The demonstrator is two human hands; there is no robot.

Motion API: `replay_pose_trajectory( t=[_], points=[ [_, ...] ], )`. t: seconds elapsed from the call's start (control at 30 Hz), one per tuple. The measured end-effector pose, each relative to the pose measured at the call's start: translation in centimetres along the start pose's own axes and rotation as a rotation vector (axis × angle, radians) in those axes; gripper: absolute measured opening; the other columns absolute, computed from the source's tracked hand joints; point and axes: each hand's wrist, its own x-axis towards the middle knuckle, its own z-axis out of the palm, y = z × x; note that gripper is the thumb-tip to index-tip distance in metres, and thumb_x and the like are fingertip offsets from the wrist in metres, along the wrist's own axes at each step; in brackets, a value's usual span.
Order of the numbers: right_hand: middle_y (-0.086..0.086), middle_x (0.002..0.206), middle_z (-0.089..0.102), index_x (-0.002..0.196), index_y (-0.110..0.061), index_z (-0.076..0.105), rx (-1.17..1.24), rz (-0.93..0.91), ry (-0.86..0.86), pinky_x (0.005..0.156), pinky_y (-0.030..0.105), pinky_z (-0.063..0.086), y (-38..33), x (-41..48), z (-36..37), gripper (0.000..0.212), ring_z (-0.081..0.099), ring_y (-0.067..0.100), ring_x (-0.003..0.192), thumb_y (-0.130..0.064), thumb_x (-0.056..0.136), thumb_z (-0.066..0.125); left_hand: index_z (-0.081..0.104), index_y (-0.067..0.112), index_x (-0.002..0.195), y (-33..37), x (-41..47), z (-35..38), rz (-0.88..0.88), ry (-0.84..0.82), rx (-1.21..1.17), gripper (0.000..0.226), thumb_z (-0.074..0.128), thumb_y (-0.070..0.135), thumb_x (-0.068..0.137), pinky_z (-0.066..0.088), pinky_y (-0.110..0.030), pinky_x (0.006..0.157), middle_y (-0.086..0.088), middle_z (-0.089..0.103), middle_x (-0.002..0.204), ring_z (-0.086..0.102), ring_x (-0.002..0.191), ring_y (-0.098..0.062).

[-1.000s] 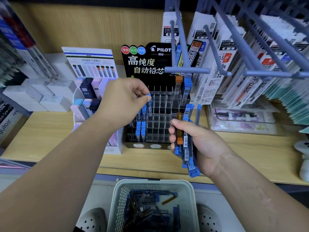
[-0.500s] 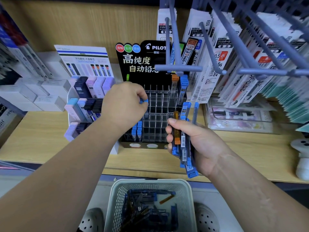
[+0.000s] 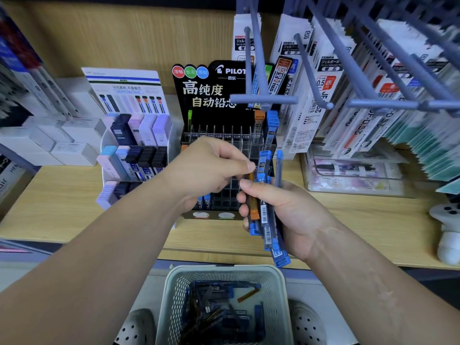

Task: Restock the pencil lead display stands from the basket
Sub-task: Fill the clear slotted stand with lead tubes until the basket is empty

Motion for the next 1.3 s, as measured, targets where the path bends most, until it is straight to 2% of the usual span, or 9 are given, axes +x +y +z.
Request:
replay_pose_trajectory(
  t=[0.13, 0.3, 0.6, 0.8, 0.93, 1.03, 1.1, 1.2, 1.3],
  points=[
    [0.004, 0.076, 0.068, 0.087, -0.014, 0.071, 0.019, -0.021, -0.005, 0.055, 0.029, 0.054, -0.2, -0.1, 0.1, 0.016, 0.063, 0.015, 0.061, -0.026, 0.078, 0.077, 0.07, 0.012, 0.08, 0.2, -0.1, -0.3, 0.0, -0.008, -0.102, 0.012, 0.069, 0.014, 0.091, 0.03, -0.021, 0.042, 0.003, 0.057, 0.056, 0.039, 0.045, -0.01],
    [0.007, 0.074, 0.068, 0.071, -0.013, 0.074, 0.079, -0.005, 0.034, 0.058, 0.029, 0.056, -0.4, 0.1, 0.1, 0.021, 0.062, 0.015, 0.058, -0.033, 0.073, 0.078, 0.067, 0.011, 0.079, 0.5, 0.0, -1.0, -0.001, 0.073, -0.275, 0.016, 0.064, 0.013, 0.095, 0.033, -0.02, 0.039, -0.002, 0.057, 0.064, 0.045, 0.044, -0.011],
    [0.005, 0.077, 0.069, 0.082, -0.009, 0.072, 0.144, -0.01, 0.064, 0.056, 0.027, 0.056, -0.4, 0.3, 0.6, 0.015, 0.063, 0.014, 0.058, -0.023, 0.082, 0.076, 0.064, 0.01, 0.086, 0.8, -1.3, -2.4, 0.183, 0.217, -0.283, 0.011, 0.062, 0.013, 0.097, 0.035, -0.022, 0.038, -0.009, 0.068, 0.067, 0.053, 0.043, -0.015],
    [0.007, 0.072, 0.066, 0.09, -0.004, 0.07, 0.17, -0.009, 0.112, 0.054, 0.025, 0.055, -0.3, 0.9, 1.0, 0.017, 0.062, 0.016, 0.057, -0.02, 0.088, 0.075, 0.066, 0.015, 0.083, 0.3, -3.2, -3.3, 0.232, 0.172, -0.284, 0.013, 0.064, 0.01, 0.094, 0.041, -0.024, 0.038, -0.018, 0.072, 0.076, 0.057, 0.044, -0.019],
    [0.007, 0.07, 0.066, 0.09, -0.005, 0.069, 0.174, -0.044, 0.17, 0.052, 0.025, 0.055, -0.1, 1.5, 1.5, 0.013, 0.063, 0.015, 0.055, -0.016, 0.088, 0.075, 0.067, 0.011, 0.077, -0.1, -4.4, -3.5, 0.135, 0.067, -0.396, 0.012, 0.077, 0.017, 0.077, 0.045, -0.022, 0.039, -0.022, 0.072, 0.078, 0.06, 0.044, -0.018],
    [0.007, 0.069, 0.066, 0.093, -0.006, 0.067, 0.157, -0.064, 0.194, 0.052, 0.027, 0.055, 0.1, 2.1, 1.9, 0.013, 0.063, 0.015, 0.054, -0.015, 0.088, 0.076, 0.063, 0.01, 0.07, -0.5, -5.0, -3.4, 0.026, -0.056, -0.374, 0.013, 0.075, 0.015, 0.067, 0.045, -0.021, 0.039, -0.023, 0.072, 0.081, 0.059, 0.045, -0.015],
    [0.007, 0.067, 0.067, 0.091, -0.008, 0.067, 0.11, -0.063, 0.214, 0.053, 0.028, 0.055, 0.2, 2.3, 2.1, 0.013, 0.062, 0.017, 0.053, -0.016, 0.087, 0.077, 0.065, 0.008, 0.08, -1.0, -5.2, -3.5, -0.052, -0.131, -0.321, 0.018, 0.076, 0.007, 0.066, 0.047, -0.021, 0.042, -0.02, 0.072, 0.08, 0.06, 0.049, -0.016],
    [0.007, 0.067, 0.068, 0.095, -0.009, 0.07, 0.072, -0.101, 0.224, 0.056, 0.031, 0.055, 0.3, 2.7, 2.3, 0.015, 0.063, 0.018, 0.056, -0.014, 0.085, 0.079, 0.063, 0.016, 0.117, -2.1, -5.3, -3.7, -0.105, -0.187, -0.221, 0.048, 0.076, -0.006, 0.076, 0.047, -0.025, 0.048, -0.011, 0.068, 0.075, 0.061, 0.058, -0.019],
    [0.006, 0.068, 0.067, 0.104, -0.009, 0.07, 0.055, -0.146, 0.185, 0.057, 0.031, 0.055, 0.5, 2.9, 2.9, 0.023, 0.064, 0.018, 0.058, -0.01, 0.084, 0.079, 0.057, 0.028, 0.128, -2.9, -5.3, -4.0, -0.081, -0.199, -0.13, 0.06, 0.074, -0.006, 0.081, 0.04, -0.028, 0.05, -0.005, 0.062, 0.067, 0.056, 0.058, -0.019]
  ],
)
